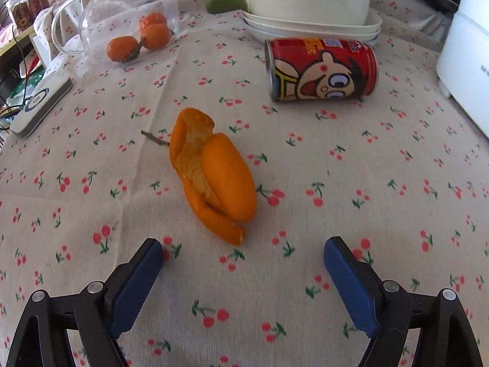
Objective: Collect trash
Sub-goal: 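Reach the right tool to the orange peel and close on it, then grasp the red can with left tool while right tool holds the peel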
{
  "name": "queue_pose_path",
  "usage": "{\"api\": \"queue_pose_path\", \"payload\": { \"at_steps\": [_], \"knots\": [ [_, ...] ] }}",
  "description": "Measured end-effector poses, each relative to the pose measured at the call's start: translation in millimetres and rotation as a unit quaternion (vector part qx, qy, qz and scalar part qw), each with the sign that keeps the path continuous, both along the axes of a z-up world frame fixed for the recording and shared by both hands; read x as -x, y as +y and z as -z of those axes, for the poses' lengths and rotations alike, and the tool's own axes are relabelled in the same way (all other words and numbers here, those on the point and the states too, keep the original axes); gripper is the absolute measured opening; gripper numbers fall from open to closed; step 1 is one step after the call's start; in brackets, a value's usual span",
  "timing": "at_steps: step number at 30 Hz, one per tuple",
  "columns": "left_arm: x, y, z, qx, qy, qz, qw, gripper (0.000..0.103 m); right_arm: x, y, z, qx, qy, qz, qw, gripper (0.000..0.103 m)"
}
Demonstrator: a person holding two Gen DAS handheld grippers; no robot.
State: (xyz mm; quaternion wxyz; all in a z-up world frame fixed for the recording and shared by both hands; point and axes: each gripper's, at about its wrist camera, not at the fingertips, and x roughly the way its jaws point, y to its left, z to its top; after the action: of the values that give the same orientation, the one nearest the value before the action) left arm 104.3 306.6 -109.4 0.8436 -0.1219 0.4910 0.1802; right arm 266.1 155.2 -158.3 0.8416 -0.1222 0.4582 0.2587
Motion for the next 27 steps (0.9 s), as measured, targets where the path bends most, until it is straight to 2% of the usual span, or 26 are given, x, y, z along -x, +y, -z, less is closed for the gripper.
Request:
{"api": "queue_pose_path", "payload": {
  "at_steps": [4,7,8,9,11,20,24,27],
  "knots": [
    [-1,3,1,0.006,0.001,-0.008,1.0000,0.103,-10,14,-2,-0.008,-0.005,-0.008,1.000,0.074],
    [-1,1,0,0.006,0.000,-0.009,0.9999,0.103,-13,19,-5,-0.012,-0.005,-0.015,1.000,0.050],
    [-2,0,-1,0.006,0.000,-0.009,0.9999,0.103,-13,21,-6,-0.011,-0.003,-0.016,1.000,0.036],
    [-2,-2,-1,0.007,-0.001,-0.008,0.9999,0.103,-12,21,-7,-0.007,-0.002,-0.017,1.000,0.029],
    [-3,-5,-2,0.008,-0.002,-0.004,1.0000,0.103,-9,16,-9,-0.004,-0.002,-0.017,1.000,0.024],
    [-7,-31,-10,0.013,-0.014,0.031,0.9993,0.103,20,-63,-38,-0.004,-0.006,-0.002,1.000,0.022],
    [-21,-46,-14,0.023,-0.015,0.066,0.9974,0.103,38,-117,-61,-0.006,-0.015,0.006,1.000,0.022],
    [-47,-57,-25,0.047,-0.014,0.117,0.9919,0.103,51,-159,-71,-0.010,-0.017,0.014,1.000,0.022]
  ]
}}
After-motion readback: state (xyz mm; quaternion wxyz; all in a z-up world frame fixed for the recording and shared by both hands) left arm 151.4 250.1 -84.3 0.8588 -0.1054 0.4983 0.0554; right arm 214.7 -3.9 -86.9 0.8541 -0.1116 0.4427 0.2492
